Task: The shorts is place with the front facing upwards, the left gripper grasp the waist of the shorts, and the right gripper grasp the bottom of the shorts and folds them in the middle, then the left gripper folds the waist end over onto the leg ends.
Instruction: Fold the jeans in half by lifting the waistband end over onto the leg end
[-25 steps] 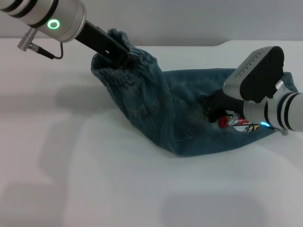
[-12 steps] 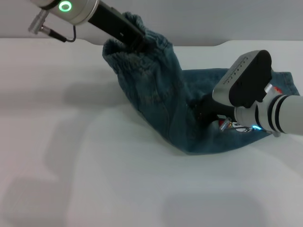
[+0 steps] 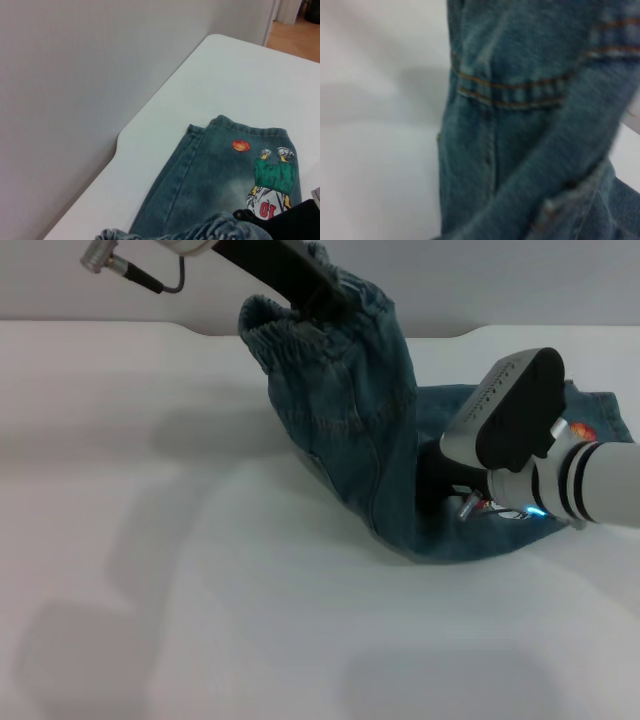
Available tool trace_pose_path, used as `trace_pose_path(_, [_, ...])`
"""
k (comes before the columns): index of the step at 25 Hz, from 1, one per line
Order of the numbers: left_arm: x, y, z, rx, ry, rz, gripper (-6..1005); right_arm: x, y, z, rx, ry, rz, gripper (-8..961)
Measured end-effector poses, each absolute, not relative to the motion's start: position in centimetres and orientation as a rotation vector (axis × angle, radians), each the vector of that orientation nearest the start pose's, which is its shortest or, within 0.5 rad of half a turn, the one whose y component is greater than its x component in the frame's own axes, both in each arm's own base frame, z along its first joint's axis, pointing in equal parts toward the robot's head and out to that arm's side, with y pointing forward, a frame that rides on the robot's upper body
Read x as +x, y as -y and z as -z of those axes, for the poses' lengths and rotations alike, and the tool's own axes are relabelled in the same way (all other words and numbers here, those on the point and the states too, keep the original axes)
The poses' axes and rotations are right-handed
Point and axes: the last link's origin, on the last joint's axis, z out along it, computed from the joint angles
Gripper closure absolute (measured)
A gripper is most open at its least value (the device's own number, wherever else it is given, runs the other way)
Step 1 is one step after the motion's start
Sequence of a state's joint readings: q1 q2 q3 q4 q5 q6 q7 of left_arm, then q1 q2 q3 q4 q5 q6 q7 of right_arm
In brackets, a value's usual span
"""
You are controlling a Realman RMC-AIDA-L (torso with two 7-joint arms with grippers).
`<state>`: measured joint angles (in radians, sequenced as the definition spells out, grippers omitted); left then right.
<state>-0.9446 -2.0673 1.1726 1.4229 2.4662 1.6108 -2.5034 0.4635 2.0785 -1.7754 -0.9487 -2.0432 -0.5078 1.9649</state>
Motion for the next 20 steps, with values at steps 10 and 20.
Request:
trace_pose_path(10, [-2.9,-39.7,-3.6,-2.726,0.474,-0.109,934,19.5,-37.5,10.1,-2.530,-0.314,-0.025,954])
trace_pose_path(20, [-2.1,-39.3,-3.5,-2.747,0.435,-0.085,935,18.4,-37.9,10.4,-2.542,-0.310,-0.055,954])
